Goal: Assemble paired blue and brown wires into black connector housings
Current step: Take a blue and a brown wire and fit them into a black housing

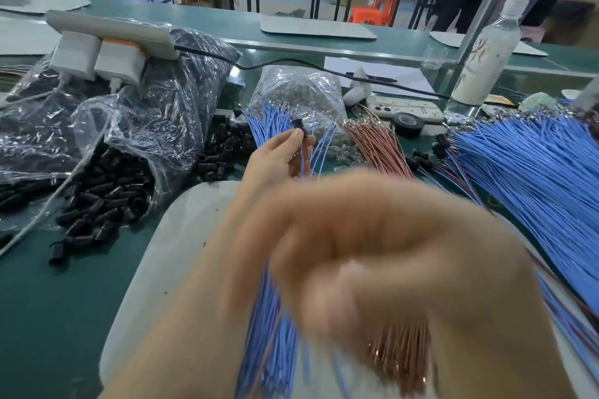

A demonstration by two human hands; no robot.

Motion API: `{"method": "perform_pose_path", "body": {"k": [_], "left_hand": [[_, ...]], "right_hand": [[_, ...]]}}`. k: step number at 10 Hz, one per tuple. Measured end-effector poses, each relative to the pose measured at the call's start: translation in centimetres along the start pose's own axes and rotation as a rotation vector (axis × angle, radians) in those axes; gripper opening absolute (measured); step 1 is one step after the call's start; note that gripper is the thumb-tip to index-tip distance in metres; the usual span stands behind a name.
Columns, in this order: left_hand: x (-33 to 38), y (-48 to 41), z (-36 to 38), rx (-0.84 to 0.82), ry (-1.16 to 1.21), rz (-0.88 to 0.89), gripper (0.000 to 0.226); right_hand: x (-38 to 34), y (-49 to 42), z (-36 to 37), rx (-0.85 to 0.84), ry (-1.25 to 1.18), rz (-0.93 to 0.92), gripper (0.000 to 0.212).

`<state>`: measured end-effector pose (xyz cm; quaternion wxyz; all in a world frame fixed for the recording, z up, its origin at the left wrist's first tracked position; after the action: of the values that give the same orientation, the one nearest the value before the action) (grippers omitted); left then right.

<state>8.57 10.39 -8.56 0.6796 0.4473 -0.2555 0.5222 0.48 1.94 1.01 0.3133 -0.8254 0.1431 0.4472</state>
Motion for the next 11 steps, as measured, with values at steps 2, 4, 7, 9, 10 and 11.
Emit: {"method": "perform_pose_path", "body": {"k": [2,4,7,9,10,11], "left_hand": [[0.2,1.1,0.9,0.083,-0.212,0.188,0.01],[0.6,2.1,1.8,0.073,-0.36,0.333,0.018],[0.9,2.5,2.0,0.097,-0.469,0.411,0.015],[0.8,2.5,2.0,0.083,-0.449,0.42,0.022],[0.9,2.4,2.0,0.097,-0.466,0.437,0.022],[0.8,2.5,2.2,0.101,-0.528,0.453,0.024]], "right_hand": [[6.3,2.5,-5.1,0.48,0.558,0.429,0.017],[8.3,2.6,-4.3,0.536,0.333,0.401,0.015],[9.0,2.8,-4.3,0.556,0.272,0.395,0.014],[9.9,2.9,-4.1,0.583,0.154,0.419,0.012],[10.2,2.9,-4.0,0.569,0.158,0.441,0.013],[10.4,3.0,-4.1,0.576,0.199,0.452,0.015]]}}
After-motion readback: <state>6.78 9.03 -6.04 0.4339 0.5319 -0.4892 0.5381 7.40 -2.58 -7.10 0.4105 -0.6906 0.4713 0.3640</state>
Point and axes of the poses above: each hand's wrist, its own y-axis away from the middle knuckle, its own z-axis out of the palm, x = y × z, the point moved 5 cm from there along -y, towards the middle knuckle, and after that the axes turned 15 degrees about -z, right-handed, at the moved point
